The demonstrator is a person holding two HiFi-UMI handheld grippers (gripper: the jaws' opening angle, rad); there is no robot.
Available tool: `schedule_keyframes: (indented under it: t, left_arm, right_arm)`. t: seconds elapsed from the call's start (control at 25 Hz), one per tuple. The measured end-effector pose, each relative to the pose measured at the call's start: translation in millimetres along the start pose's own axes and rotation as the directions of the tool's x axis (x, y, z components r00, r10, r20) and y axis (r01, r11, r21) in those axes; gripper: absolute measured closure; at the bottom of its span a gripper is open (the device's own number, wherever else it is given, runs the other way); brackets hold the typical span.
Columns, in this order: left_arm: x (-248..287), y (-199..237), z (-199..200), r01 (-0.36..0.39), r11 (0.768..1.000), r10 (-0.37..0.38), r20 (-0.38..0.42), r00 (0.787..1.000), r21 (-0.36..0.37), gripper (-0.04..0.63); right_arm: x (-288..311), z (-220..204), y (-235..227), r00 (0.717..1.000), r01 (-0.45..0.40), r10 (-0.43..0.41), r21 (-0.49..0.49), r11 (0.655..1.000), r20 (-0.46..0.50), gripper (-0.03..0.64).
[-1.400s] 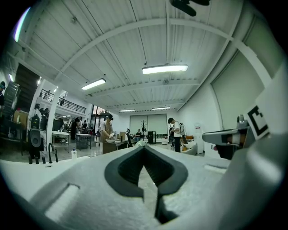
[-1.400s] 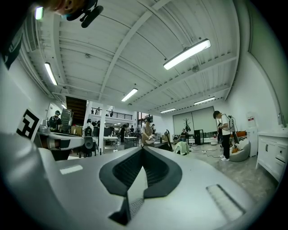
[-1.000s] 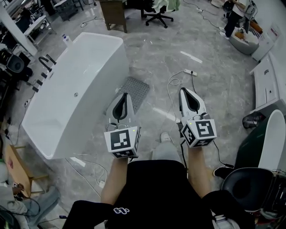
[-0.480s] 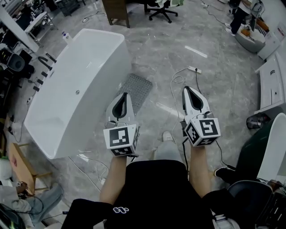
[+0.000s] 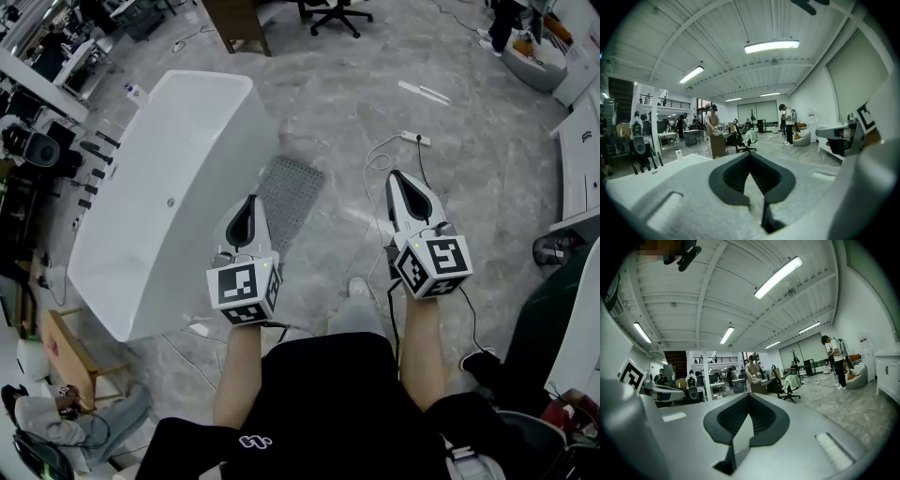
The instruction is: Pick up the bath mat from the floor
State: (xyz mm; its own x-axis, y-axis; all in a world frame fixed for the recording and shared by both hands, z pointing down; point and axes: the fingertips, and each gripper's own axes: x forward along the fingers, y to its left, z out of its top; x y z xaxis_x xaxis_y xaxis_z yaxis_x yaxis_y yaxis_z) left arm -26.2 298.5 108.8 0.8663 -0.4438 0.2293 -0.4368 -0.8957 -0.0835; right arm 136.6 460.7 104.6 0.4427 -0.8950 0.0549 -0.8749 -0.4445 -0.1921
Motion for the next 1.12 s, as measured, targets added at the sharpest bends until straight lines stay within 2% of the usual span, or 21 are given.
schedule_keyframes:
  t: [0.28,0.44,0.64,0.92,1.12]
  left_arm:
    - [31,-18,19,-0.101,0.995,0.101,-0.029,0.994,0.014,0.591]
    - [38,-37,22,-0.143,0.989,0.144,-0.053,0.988,0.024,0.591]
    - [37,-36,35,-0.176,0.983,0.180,-0.078,0.981,0.058,0.591]
    - [46,-43,56,-0.185,0.981,0.188,-0.048,0.981,0.057,0.591]
    - [52,-31,57,-0.178,0.982,0.179,-0.021,0.984,0.057,0.591]
  right_arm:
    - [13,7,-52,0.996,-0.081,0.082,0.021,0.996,-0.035,0.614]
    - [19,6,-75,0.987,-0.153,0.157,0.083,0.985,-0.044,0.614]
    - [30,19,-74,0.978,-0.202,0.206,0.116,0.973,-0.029,0.614]
    - [43,25,-82,0.972,-0.233,0.237,0.140,0.962,-0.011,0.614]
    - [52,28,-80,0.973,-0.231,0.232,0.103,0.967,0.007,0.614]
